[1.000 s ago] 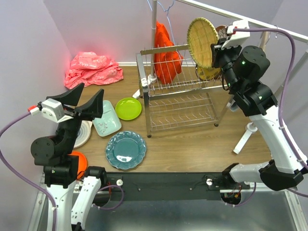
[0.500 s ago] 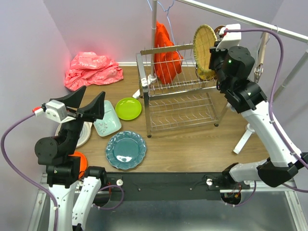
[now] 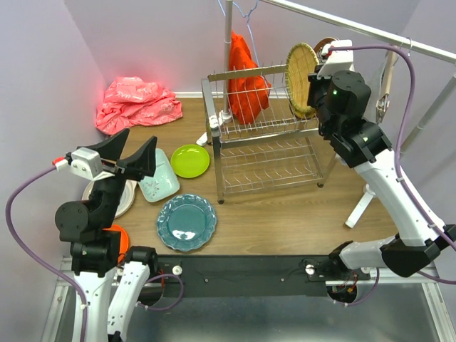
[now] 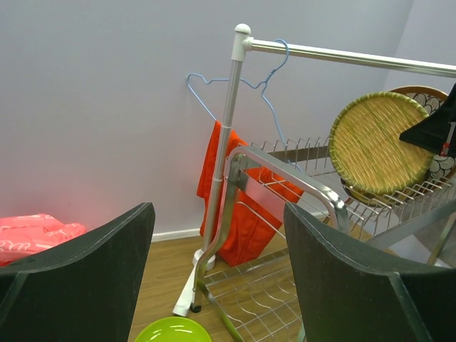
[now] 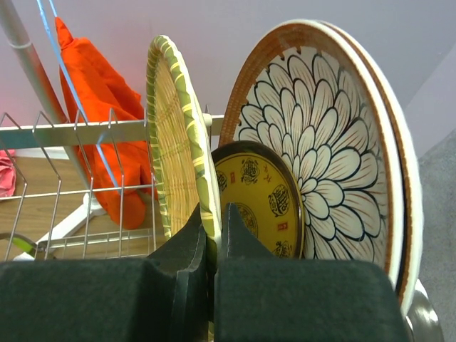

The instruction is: Load the plates into the dish rack

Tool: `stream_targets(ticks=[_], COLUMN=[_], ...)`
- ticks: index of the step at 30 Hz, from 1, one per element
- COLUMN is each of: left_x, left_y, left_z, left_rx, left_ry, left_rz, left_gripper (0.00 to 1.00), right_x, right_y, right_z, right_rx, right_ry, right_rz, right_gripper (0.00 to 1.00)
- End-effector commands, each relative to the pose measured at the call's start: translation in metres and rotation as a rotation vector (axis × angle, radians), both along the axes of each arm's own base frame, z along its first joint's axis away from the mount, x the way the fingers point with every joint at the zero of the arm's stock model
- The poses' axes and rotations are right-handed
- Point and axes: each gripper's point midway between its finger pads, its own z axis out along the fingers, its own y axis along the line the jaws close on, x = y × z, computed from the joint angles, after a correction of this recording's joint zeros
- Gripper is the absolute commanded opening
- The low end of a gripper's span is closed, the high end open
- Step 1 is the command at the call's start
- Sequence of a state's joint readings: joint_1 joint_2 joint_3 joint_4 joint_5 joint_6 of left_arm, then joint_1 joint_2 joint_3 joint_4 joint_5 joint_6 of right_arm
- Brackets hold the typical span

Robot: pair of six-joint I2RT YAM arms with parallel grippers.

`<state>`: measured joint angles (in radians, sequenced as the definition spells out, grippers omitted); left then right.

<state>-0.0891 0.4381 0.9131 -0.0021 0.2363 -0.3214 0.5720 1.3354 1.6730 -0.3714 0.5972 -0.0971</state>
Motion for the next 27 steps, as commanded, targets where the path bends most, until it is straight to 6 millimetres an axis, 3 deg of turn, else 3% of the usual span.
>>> stream_targets(ticks=[1, 12, 17, 27], left_x=[-0.004, -0.007, -0.007, -0.006], left_y=[0.005, 0.005, 0.005, 0.005], left_z=[0.003, 0.003, 0.002, 0.000], left_rx=[-0.011, -0.016, -0.020, -0.029], left_ry=[-0.018, -0.023, -0.022, -0.012], left_rz=[0.025, 0.025, 0.024, 0.019], left_gripper=[0.82, 0.82, 0.82, 0.82], right_x=[0.002, -0.001, -0.004, -0.012], right_y=[-0.003, 0.000, 0.003, 0.011], right_z=[-0.008, -0.015, -0.005, 0.023], right_rx=[0.028, 0.024, 0.027, 0.026], right_ry=[0.013, 0.043, 0.025, -0.031], right_rz=[-0.027, -0.004, 0.026, 0.111], right_gripper=[0.01, 0.16, 0.29, 0.44])
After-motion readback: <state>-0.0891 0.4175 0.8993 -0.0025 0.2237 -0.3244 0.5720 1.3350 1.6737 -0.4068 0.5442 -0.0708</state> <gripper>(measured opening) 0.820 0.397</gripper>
